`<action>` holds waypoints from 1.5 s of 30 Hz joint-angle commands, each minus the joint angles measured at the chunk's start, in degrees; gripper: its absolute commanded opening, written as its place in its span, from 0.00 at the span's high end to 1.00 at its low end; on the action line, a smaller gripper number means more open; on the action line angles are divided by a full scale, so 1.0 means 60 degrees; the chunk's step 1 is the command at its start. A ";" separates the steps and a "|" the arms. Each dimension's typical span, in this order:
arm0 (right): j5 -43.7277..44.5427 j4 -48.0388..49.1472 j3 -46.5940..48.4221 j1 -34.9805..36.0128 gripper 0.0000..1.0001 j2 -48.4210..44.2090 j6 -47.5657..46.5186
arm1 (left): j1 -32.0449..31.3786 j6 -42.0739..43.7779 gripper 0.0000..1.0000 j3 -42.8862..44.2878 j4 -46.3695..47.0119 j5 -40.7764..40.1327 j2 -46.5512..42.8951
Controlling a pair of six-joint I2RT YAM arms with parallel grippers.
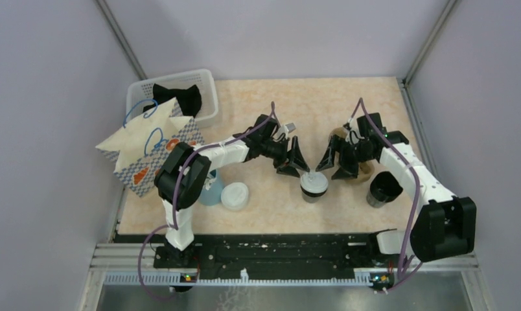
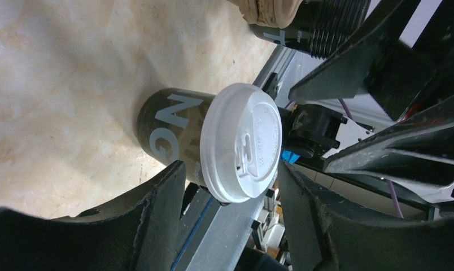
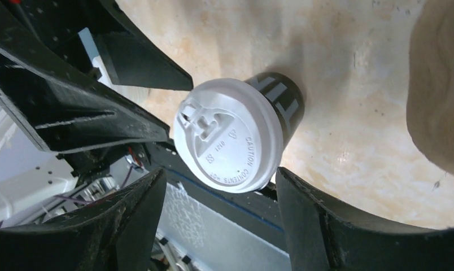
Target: Pack the takeout coffee
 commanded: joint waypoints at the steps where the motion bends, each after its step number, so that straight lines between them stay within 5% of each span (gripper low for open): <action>1: 0.0430 -0.0264 -0.0441 0.0141 0.27 -0.0624 0.1183 | -0.0020 0.0480 0.33 0.0718 -0.0118 0.0051 0.0395; 6: 0.0791 -0.0253 -0.0880 0.0668 0.17 -0.1136 0.1919 | -0.0089 0.0950 0.35 0.1046 -0.0667 0.0026 0.0557; 19: -0.0039 0.1264 -0.2536 0.0824 0.24 -0.2030 0.4334 | -0.0338 0.1183 0.45 0.1062 -0.0921 0.0051 0.0541; 28: 0.0224 0.2141 -0.3181 0.0823 0.34 -0.2578 0.6079 | -0.0446 0.1384 0.49 0.0889 -0.1123 0.0045 0.0282; 31: 0.0425 0.2417 -0.3352 0.0822 0.45 -0.2802 0.6672 | -0.0446 0.1403 0.51 0.0785 -0.1148 0.0048 0.0186; 45: 0.0567 0.2081 -0.3425 0.0810 0.52 -0.2587 0.6241 | -0.0542 0.1187 0.54 0.0327 -0.0932 0.0158 -0.0294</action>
